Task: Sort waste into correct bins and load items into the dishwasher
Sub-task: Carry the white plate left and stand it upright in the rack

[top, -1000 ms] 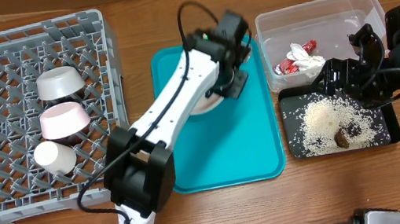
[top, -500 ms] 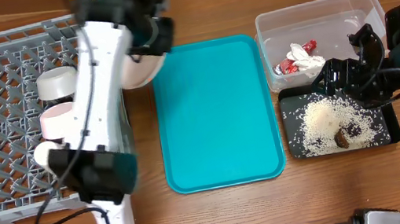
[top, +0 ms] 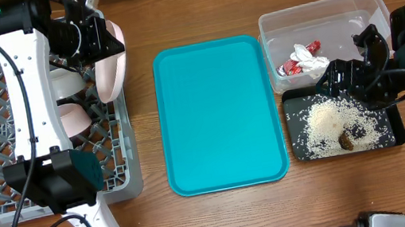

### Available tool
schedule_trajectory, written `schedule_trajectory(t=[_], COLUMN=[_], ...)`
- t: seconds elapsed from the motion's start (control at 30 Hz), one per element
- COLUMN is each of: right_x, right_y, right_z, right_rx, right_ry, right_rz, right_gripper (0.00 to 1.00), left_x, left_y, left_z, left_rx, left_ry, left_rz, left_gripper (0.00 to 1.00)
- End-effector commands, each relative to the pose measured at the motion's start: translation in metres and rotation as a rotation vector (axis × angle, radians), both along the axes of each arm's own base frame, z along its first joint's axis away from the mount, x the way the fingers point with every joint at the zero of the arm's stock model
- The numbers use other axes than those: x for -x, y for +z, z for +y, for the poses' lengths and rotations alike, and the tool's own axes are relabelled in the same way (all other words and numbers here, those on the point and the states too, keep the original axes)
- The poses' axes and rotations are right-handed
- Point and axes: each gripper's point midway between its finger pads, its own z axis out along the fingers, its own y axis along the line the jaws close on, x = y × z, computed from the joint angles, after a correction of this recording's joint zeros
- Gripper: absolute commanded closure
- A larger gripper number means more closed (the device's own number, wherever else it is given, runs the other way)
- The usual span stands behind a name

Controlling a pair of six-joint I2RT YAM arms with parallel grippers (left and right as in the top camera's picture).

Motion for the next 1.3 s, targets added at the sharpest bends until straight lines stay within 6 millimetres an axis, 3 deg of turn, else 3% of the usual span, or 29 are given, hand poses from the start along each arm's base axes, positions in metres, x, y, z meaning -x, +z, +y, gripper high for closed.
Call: schedule_trajectory(t=[0.0, 0.37, 0.63, 1.0, 1.17, 1.27], right_x=[-0.001, 0.0, 0.0, 0.0, 0.0, 0.0], right_y=[0.005, 0.005, 0.005, 0.005, 0.005, 0.005], right_z=[0.002, 0.002, 0.002, 0.002, 0.002, 0.002], right_rx=[-0.002, -0.002, -0.002, -0.002, -0.002, -0.002], right_ry=[0.005, 0.005, 0.005, 0.005, 0.005, 0.005], right_rz=[-0.019, -0.014, -0.014, -0.014, -0.014, -0.014], right_gripper=[0.0, 0.0, 0.0, 0.0, 0.0, 0.0], left_x=[0.003, 0.005, 0.009, 0.005, 0.005, 0.006], left_y=[0.024, 0.014, -0.01, 0.014, 0.012, -0.002], left_z=[-0.002, 0.028, 0.017, 0.021, 0.028, 0.039], left_rx=[0.063, 0.061, 0.173, 0.358, 0.346, 0.253], left_ry=[-0.041, 0.013, -0.039, -0.022, -0.006, 0.009], left_rz=[-0.079, -0.044, -0.005, -0.066, -0.062, -0.037], left_gripper=[0.96, 0.96, 0.96, 0.96, 0.96, 0.96])
